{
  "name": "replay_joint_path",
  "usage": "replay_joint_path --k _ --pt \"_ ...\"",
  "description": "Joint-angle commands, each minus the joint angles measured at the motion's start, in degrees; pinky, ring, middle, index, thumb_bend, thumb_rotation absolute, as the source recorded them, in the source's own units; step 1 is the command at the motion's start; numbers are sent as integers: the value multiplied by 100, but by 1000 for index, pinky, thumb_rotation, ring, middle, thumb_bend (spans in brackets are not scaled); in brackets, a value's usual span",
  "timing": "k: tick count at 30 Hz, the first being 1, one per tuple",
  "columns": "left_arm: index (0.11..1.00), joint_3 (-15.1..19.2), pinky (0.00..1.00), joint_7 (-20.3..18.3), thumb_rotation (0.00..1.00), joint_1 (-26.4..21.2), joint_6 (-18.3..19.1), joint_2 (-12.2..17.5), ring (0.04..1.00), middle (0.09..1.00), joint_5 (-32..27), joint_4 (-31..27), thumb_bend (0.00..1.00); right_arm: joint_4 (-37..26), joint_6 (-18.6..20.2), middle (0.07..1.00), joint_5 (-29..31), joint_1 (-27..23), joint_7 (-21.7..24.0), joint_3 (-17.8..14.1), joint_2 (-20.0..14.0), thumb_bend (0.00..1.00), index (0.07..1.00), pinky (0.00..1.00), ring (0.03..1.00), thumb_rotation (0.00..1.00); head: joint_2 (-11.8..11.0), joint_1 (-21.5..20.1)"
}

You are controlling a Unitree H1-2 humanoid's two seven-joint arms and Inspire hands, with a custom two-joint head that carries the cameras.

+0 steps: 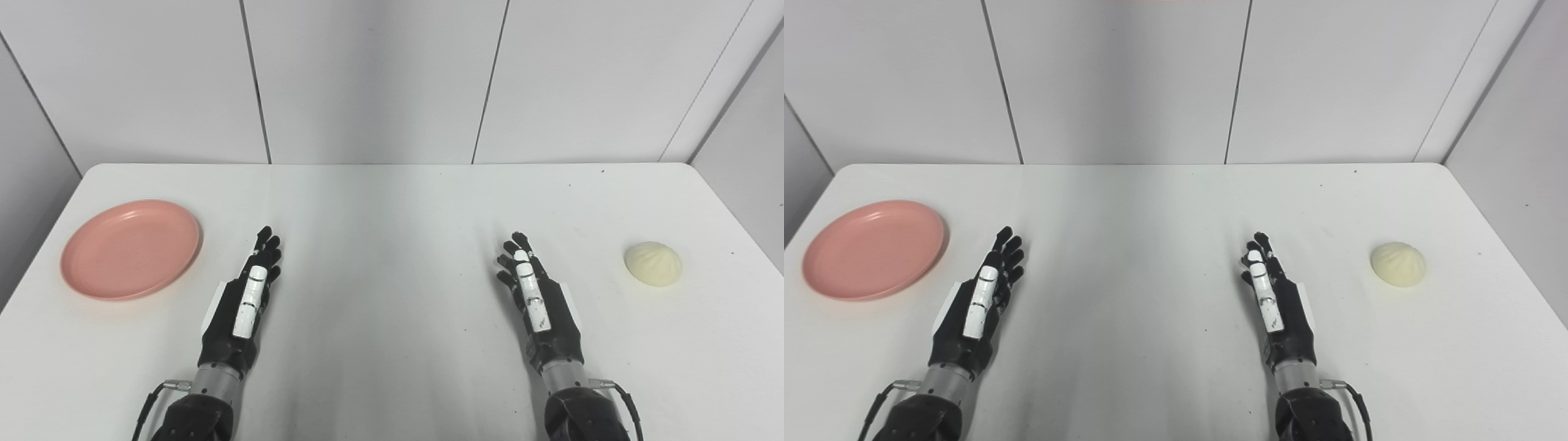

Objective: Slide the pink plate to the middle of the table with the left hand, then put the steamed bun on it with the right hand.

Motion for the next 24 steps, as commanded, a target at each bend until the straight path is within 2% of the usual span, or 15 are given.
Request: replay_joint_path --k 1,15,24 --pt "1000 -15 1000 11 1000 -162 -297 -1 1000 1000 5 -52 637 -142 -57 932 12 -134 13 -7 15 571 941 908 908 885 -1 -10" --pt "1000 -24 1000 -1 1000 -141 -196 -10 1000 1000 -24 -147 627 -102 -142 929 -41 -141 11 14 3 593 938 898 907 865 -2 -8" --pt "1000 -24 1000 -5 1000 -162 -280 2 1000 1000 -16 -67 626 -94 -150 927 -65 -139 12 22 4 591 938 900 905 866 -12 -11"
